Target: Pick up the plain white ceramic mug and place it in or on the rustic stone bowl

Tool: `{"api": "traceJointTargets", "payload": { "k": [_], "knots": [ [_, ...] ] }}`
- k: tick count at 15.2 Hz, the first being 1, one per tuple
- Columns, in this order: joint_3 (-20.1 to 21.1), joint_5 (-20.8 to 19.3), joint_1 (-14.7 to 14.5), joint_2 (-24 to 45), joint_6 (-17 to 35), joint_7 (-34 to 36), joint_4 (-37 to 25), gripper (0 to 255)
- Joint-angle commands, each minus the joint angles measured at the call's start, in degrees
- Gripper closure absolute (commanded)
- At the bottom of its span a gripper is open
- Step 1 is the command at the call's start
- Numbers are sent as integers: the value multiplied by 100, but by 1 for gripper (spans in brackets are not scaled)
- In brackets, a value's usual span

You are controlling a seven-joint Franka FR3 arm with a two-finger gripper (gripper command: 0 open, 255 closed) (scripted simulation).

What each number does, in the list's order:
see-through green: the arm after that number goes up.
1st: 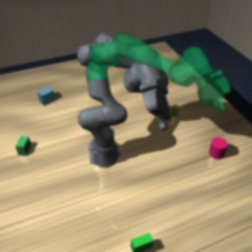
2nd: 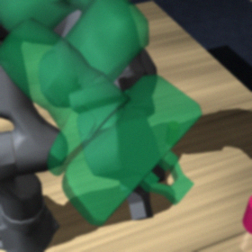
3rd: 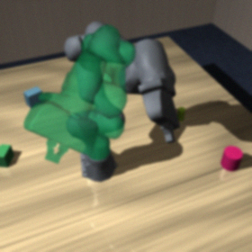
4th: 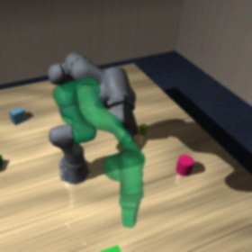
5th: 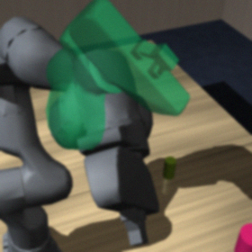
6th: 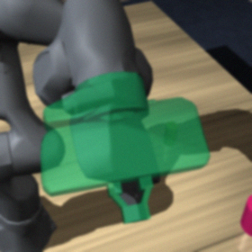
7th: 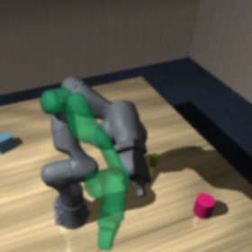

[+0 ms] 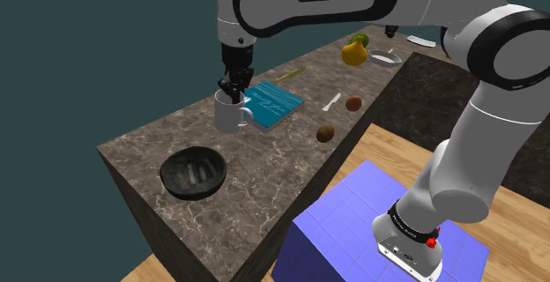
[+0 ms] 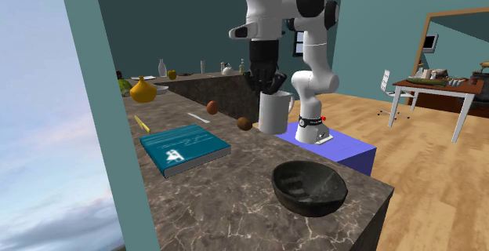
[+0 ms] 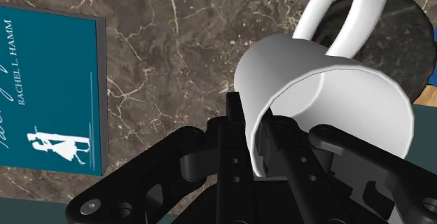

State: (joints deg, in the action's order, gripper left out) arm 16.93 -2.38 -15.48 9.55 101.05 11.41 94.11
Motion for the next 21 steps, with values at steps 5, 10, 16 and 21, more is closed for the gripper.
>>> {"api": "traceJointTargets", "payload": {
  "k": [5, 10, 16, 21],
  "knots": [
    [300, -153, -514, 404, -240, 810, -612, 255],
    [441, -296, -873, 771, -402, 1285, -1112, 255],
    [430, -299, -845, 767, 62, 1290, -642, 255],
    [418, -318, -833, 802, 433, 1302, -305, 255]
  ]
}}
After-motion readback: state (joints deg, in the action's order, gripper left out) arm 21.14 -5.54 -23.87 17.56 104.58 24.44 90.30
